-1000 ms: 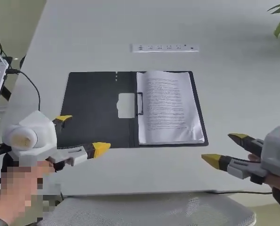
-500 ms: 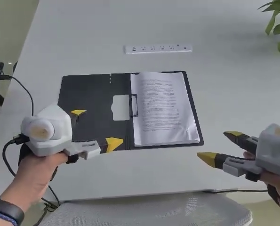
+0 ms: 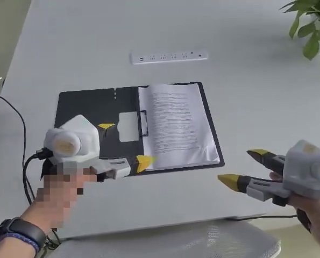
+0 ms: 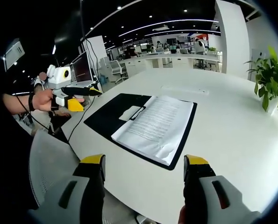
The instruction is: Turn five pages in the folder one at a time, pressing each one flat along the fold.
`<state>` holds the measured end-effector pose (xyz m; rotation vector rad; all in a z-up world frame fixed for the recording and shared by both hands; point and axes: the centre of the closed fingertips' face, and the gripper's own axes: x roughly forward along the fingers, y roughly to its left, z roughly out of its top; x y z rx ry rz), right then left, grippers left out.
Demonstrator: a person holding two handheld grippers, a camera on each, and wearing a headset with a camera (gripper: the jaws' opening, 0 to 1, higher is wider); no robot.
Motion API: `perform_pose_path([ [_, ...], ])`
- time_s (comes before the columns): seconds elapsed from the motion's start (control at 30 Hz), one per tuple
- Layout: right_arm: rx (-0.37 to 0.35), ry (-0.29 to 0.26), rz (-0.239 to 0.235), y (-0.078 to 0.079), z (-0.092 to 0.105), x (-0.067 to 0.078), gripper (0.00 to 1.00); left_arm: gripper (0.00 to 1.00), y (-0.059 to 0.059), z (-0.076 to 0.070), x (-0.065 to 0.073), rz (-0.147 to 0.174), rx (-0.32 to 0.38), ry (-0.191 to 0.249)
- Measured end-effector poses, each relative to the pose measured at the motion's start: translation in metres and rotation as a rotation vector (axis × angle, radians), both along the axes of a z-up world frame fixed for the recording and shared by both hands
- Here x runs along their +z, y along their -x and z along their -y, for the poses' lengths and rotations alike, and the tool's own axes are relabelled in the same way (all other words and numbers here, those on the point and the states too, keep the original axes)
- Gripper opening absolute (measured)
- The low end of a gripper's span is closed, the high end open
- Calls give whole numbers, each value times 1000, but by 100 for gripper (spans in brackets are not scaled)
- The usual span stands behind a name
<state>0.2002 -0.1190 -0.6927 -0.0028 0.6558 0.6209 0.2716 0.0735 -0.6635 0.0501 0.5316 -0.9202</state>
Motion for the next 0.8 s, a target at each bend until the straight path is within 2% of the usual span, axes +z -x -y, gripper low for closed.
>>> perform_pose_path([
  [0.33, -10, -1, -6, 4, 6, 0, 67, 81, -16, 45, -5, 17, -92, -18],
  [0.43, -8, 0, -11, 6, 7, -1, 67, 81, -25, 55, -6, 15, -101, -6],
  [0.53, -6, 2, -17, 6, 7, -3, 67, 81, -33, 69, -11, 5, -110, 2],
  [0.8, 0, 2, -19, 2, 7, -3, 67, 79, -41, 107, -32, -11, -169, -21],
])
